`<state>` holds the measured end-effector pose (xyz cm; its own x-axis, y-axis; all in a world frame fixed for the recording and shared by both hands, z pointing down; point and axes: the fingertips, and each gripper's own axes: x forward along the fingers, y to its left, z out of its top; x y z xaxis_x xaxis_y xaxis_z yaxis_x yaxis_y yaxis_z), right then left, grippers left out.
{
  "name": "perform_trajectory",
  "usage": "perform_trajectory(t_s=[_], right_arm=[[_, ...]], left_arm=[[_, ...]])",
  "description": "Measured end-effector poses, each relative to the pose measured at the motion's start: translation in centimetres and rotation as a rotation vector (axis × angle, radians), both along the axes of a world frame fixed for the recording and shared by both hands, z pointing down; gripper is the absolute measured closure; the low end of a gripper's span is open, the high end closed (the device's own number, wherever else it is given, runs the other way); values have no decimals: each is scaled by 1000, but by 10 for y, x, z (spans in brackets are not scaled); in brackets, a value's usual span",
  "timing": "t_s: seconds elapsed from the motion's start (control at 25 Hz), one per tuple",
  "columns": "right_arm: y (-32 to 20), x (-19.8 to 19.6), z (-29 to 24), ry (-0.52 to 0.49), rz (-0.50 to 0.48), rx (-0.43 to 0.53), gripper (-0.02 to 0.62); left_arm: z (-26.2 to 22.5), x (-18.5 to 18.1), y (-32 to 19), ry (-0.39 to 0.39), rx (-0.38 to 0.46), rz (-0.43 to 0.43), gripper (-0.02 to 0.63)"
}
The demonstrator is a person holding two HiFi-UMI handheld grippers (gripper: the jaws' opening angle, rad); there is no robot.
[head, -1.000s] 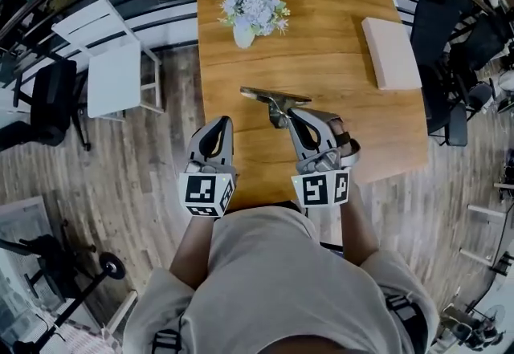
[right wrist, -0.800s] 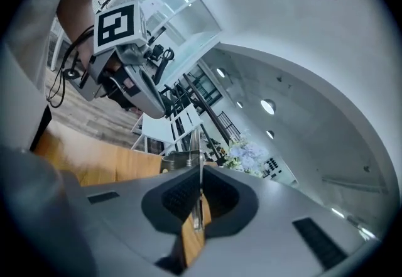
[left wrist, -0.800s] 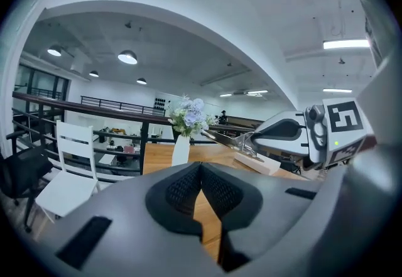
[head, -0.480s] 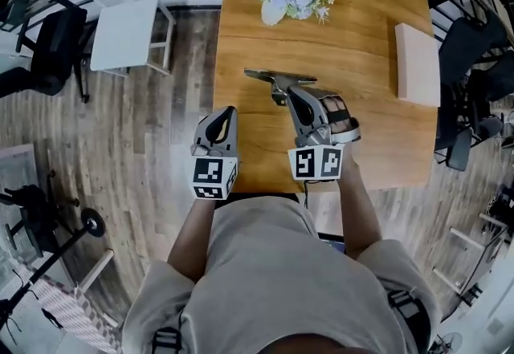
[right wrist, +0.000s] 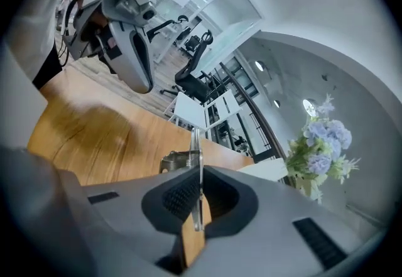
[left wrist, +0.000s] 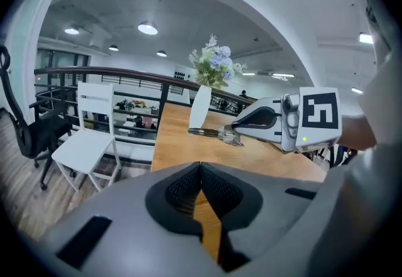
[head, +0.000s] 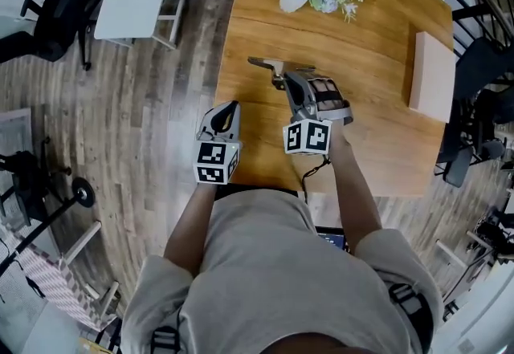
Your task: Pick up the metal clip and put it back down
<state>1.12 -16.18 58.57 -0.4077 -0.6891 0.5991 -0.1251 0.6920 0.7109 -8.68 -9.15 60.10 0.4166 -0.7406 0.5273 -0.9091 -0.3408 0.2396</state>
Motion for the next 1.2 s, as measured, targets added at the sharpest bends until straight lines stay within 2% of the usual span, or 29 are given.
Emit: perform_trajectory(t_s=[0.28,0.6,1.2], right_arm=[[-6,-7,38,45,-8,-56,566],[1,-6,64,158,-26,-53,565],[17,4,98,193,32,-88,563]], left_arm=[[23,-10,5,-12,-69,-33,581],[36,-9,8,-1,-118,-18,581],[41,3,9,13,-142,44,581]])
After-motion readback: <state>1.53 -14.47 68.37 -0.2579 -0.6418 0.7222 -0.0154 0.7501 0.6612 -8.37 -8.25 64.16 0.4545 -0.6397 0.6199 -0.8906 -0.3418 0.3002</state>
